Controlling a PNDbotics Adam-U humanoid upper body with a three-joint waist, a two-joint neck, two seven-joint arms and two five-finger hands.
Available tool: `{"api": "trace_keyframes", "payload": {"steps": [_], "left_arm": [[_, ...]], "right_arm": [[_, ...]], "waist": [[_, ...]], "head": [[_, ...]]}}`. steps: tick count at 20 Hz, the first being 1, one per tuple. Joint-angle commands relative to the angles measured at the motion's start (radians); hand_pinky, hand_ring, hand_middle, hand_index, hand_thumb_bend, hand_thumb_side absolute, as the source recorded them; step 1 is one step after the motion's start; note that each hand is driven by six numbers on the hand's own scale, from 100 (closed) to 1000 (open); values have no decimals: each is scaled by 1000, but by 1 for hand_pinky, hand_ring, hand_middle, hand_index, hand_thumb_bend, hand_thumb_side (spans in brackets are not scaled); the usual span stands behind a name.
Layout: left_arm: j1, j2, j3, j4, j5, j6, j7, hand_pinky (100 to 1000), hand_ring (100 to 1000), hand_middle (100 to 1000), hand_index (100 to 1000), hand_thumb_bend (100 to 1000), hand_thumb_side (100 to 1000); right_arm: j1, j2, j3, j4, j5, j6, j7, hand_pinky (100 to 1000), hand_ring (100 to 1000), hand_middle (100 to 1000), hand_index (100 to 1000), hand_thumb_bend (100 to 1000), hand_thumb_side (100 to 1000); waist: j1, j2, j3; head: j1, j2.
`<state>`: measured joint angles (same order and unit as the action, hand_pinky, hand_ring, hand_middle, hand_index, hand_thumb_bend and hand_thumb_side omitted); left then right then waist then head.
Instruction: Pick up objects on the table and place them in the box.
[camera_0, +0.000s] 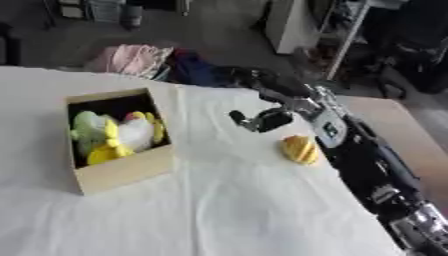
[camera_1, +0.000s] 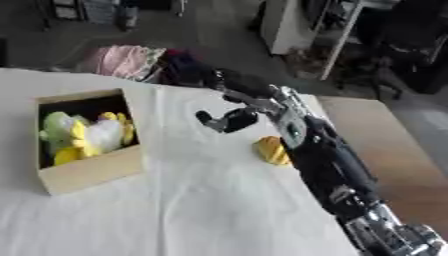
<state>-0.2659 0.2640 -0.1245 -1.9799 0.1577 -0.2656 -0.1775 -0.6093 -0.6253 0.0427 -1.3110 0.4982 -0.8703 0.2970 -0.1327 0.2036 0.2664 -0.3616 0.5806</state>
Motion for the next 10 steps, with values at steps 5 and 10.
{"api": "trace_keyframes", "payload": {"steps": [5,10], "left_arm": [[17,15,12,-20,-33,4,7,728,684,558,740,100,595],[28,11,12,-20,-44,4,9,728,685,558,740,100,595]], "right_arm": [[176,-101,-91,-49,-85,-2,167,883,910,983,1000,100,359],[229,-83,-119,67,32,24,187,888,924,991,1000,100,498]], "waist": [[31,-32,-25],[36,-31,-41]], "head": [[23,12],[26,18]]}}
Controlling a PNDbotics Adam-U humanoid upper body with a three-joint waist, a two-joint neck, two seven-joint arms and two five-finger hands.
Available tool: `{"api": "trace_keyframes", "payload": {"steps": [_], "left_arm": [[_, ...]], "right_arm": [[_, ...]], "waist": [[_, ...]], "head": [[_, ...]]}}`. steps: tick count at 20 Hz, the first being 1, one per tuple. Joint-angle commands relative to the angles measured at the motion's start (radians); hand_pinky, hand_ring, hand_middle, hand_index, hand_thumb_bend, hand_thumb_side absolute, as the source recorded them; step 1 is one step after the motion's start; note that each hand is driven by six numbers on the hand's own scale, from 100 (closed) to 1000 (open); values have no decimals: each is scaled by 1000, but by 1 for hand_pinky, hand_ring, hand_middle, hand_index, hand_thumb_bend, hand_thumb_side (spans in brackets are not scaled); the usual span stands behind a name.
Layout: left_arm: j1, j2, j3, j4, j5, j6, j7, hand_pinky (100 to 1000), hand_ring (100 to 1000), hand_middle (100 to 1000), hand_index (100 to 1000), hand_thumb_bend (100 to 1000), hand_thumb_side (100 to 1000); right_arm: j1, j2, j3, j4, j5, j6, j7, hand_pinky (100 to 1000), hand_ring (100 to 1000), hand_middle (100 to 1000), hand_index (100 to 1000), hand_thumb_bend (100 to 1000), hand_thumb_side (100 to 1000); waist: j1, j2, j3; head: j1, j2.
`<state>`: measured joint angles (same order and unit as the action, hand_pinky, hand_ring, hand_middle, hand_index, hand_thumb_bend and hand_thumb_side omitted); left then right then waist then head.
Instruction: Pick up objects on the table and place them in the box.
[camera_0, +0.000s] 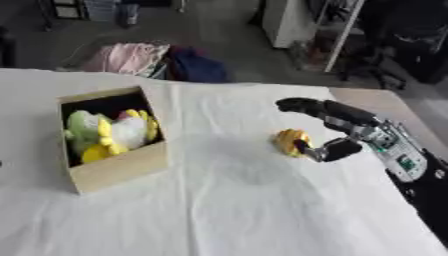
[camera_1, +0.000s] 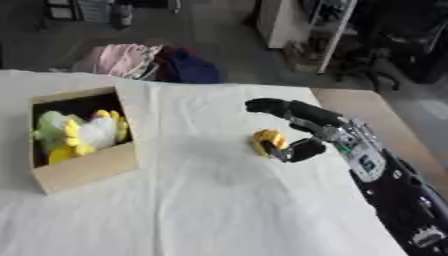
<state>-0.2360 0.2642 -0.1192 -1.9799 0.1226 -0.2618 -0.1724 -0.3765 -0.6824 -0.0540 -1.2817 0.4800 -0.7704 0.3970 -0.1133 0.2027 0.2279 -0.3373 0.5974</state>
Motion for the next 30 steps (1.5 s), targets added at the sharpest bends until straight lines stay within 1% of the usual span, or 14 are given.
{"api": "trace_keyframes", "payload": {"steps": [1,3,7,9,12,15,17,19,20,21,23,25,26,30], "left_arm": [[-2,10,6,-20,-10,0,3,728,685,558,740,100,595],[-1,9,4,-20,-13,0,2,728,685,558,740,100,596],[-2,7,4,-20,-15,-1,3,728,685,558,740,100,596],[-3,6,3,-20,-16,-1,2,728,686,558,740,100,596],[-4,5,2,-20,-18,-2,2,728,686,558,740,100,597],[-5,5,3,-20,-19,-4,2,728,686,558,740,100,597],[-5,5,4,-20,-20,-4,3,728,686,558,740,100,596],[-5,5,3,-20,-21,-3,4,728,686,558,740,100,596],[-5,6,3,-20,-21,-3,3,727,686,558,740,100,597],[-5,6,3,-20,-21,-3,4,727,686,558,740,100,597],[-5,7,5,-20,-20,-4,6,727,686,558,740,100,598],[-6,7,5,-20,-18,-6,7,727,685,558,740,100,599],[-7,7,4,-20,-18,-6,7,727,685,558,741,100,600],[-12,7,6,-20,-13,-10,8,726,688,558,741,100,602]], "right_arm": [[-4,-21,-24,57,77,-74,79,888,925,992,1000,100,505],[-8,-9,-22,97,133,-69,59,889,928,993,1000,100,543],[-38,17,-25,169,239,-54,-4,895,936,998,1000,100,516],[-59,29,-32,201,285,-40,-47,899,940,1000,1000,100,463],[-91,47,-43,238,352,-15,-125,895,931,991,1000,100,339],[-106,64,-55,243,378,-12,-206,881,911,975,1000,100,315],[-107,66,-59,220,358,-25,-226,871,896,964,1000,100,300],[-107,63,-64,183,309,-36,-217,861,882,954,1000,100,279],[-109,59,-69,160,274,-38,-206,859,877,952,1000,100,333],[-110,54,-74,138,240,-36,-194,859,876,949,1000,100,239],[-114,44,-88,105,186,-21,-166,862,878,951,1000,100,205],[-117,34,-95,104,166,2,-137,865,884,955,1000,100,244],[-120,33,-96,120,167,12,-122,865,886,956,1000,100,294],[-146,49,-104,241,226,55,-87,865,891,957,1000,100,419]], "waist": [[17,-30,-4],[18,-28,-5],[20,-24,-4],[21,-22,-5],[22,-19,-5],[22,-16,-5],[21,-16,-5],[21,-16,-6],[21,-17,-6],[21,-17,-6],[22,-18,-7],[24,-19,-7],[25,-19,-7],[30,-16,-2]], "head": [[1,2],[0,2],[-1,0],[-2,-1],[-4,-2],[-4,-3],[-4,-2],[-4,-1],[-4,-1],[-3,-1],[-4,-2],[-4,-5],[-5,-7],[-8,-20]]}}
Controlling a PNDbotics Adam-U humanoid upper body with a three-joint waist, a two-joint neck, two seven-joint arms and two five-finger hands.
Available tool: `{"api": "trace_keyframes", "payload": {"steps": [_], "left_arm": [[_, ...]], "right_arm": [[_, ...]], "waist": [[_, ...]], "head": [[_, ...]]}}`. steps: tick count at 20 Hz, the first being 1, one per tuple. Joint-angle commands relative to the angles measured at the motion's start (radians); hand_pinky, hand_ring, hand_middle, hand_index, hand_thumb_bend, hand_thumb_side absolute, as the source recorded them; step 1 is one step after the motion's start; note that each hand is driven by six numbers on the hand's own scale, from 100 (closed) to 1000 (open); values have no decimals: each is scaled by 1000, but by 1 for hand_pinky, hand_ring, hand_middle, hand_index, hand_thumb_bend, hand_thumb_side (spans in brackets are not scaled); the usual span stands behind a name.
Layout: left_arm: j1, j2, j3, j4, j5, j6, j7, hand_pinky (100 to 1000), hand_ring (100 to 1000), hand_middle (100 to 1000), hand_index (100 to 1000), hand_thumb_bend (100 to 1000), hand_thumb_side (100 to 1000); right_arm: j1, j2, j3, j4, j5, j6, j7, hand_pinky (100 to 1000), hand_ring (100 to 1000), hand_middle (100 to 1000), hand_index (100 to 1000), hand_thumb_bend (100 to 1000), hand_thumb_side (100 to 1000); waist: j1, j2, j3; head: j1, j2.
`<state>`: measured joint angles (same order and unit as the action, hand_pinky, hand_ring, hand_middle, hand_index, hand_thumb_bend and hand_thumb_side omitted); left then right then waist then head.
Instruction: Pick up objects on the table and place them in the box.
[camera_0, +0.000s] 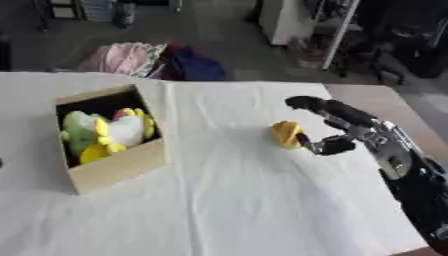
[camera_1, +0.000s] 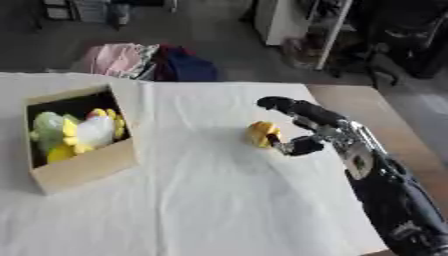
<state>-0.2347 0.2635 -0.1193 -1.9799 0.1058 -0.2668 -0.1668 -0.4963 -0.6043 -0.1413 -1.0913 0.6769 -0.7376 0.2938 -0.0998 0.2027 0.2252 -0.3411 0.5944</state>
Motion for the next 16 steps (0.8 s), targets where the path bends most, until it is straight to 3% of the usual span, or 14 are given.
{"api": "trace_keyframes", "payload": {"steps": [1,5,11,13,16], "left_arm": [[-16,8,6,-20,4,-7,3,726,690,558,741,100,603],[-20,7,5,-20,6,-9,2,726,694,558,741,100,602],[-23,7,3,-20,7,-7,0,726,694,558,741,100,601],[-23,7,3,-20,7,-7,1,726,695,558,741,100,601],[-23,7,2,-20,7,-7,0,725,695,558,741,100,602]], "right_arm": [[-37,-24,-20,84,51,32,14,866,893,958,1000,100,428],[-73,-14,-25,179,133,53,-27,870,898,961,1000,100,444],[-83,-5,-15,234,211,45,-88,866,891,932,1000,100,453],[-84,-4,-10,237,225,38,-98,863,878,900,992,100,420],[-88,-3,-6,235,247,31,-115,853,851,824,949,100,288]], "waist": [[17,-14,2],[17,-10,6],[15,-9,11],[14,-9,11],[15,-9,11]], "head": [[-5,-20],[-10,-23],[-15,-21],[-16,-20],[-17,-20]]}}
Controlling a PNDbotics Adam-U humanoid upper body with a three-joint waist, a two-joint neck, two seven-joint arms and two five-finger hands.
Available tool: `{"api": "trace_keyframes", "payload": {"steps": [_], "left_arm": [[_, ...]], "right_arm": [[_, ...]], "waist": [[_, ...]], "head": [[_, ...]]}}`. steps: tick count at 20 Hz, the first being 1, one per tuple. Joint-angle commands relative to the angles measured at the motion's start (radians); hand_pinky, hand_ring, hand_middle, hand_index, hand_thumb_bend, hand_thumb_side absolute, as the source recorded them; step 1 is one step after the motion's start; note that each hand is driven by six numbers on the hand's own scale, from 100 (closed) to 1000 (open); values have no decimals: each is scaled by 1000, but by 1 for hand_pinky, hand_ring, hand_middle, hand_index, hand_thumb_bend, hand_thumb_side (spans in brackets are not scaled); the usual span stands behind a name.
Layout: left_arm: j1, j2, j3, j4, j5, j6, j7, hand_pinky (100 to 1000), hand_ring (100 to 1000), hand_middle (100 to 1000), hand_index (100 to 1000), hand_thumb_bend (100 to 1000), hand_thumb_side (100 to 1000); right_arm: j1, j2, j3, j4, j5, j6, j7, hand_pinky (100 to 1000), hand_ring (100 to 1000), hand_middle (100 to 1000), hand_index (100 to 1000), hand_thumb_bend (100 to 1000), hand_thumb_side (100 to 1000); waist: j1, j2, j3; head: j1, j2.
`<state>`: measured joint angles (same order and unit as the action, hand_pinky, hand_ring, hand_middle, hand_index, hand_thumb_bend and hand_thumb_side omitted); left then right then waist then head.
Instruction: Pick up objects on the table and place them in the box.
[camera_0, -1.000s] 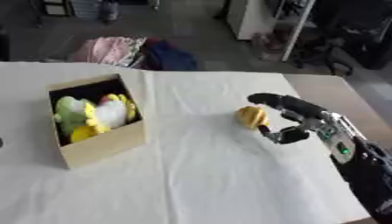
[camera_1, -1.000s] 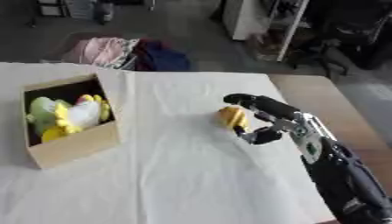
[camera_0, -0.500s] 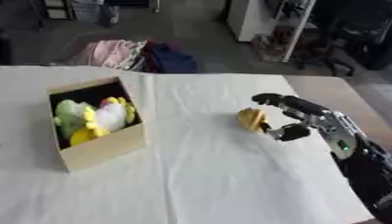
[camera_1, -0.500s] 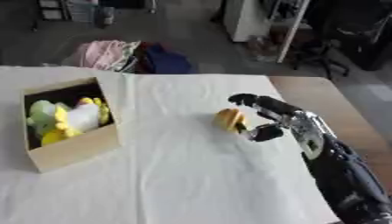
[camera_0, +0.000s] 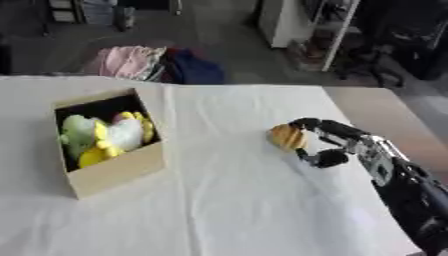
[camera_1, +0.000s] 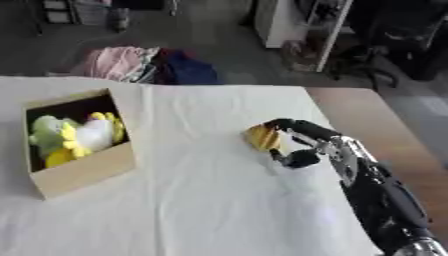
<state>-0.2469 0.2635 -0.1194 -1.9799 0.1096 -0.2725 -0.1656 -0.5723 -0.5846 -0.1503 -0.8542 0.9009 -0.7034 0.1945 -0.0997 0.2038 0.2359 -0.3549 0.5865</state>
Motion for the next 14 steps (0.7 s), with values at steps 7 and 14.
{"api": "trace_keyframes", "payload": {"steps": [7,14], "left_arm": [[-12,6,2,-20,1,-2,-1,725,697,558,741,100,601],[-11,6,2,-20,0,1,0,724,698,558,741,100,600]], "right_arm": [[-20,-19,10,-13,88,11,-118,769,660,430,612,100,219],[-26,-29,14,-28,113,-5,-234,699,530,226,375,100,205]], "waist": [[15,-8,-1],[13,-9,-2]], "head": [[-6,-13],[-5,-12]]}}
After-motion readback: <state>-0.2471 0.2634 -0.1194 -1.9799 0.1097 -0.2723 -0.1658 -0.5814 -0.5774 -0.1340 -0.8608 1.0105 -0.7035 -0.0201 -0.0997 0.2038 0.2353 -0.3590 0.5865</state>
